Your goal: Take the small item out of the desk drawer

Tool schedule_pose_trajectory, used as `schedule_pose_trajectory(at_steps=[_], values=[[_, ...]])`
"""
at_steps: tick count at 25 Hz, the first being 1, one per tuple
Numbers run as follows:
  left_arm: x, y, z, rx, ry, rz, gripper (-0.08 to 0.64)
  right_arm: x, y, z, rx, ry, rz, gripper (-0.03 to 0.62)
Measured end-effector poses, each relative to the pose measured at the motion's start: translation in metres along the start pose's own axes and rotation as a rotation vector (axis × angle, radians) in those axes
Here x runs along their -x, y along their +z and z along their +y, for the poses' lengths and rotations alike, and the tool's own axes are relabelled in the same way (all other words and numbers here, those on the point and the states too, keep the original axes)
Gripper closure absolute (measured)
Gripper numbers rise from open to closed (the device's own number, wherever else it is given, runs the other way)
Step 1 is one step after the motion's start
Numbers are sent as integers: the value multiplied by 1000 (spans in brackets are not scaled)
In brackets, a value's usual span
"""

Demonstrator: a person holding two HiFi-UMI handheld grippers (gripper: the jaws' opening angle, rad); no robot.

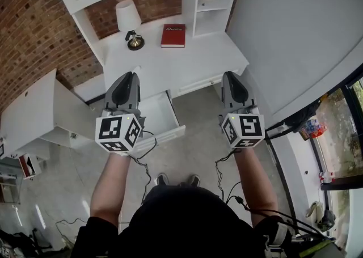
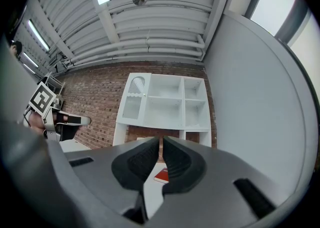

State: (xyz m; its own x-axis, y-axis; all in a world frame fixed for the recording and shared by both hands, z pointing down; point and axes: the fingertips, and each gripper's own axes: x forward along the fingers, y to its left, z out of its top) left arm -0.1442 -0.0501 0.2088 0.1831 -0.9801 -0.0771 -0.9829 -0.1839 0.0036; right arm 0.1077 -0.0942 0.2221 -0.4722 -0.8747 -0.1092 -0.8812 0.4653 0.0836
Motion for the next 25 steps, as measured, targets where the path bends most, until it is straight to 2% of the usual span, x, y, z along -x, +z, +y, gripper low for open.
schedule_pose_trajectory(at_steps=[25], values=[[-14,-7,-20,10,42,6,523,-3,-17,-30,-16,47,13,582]])
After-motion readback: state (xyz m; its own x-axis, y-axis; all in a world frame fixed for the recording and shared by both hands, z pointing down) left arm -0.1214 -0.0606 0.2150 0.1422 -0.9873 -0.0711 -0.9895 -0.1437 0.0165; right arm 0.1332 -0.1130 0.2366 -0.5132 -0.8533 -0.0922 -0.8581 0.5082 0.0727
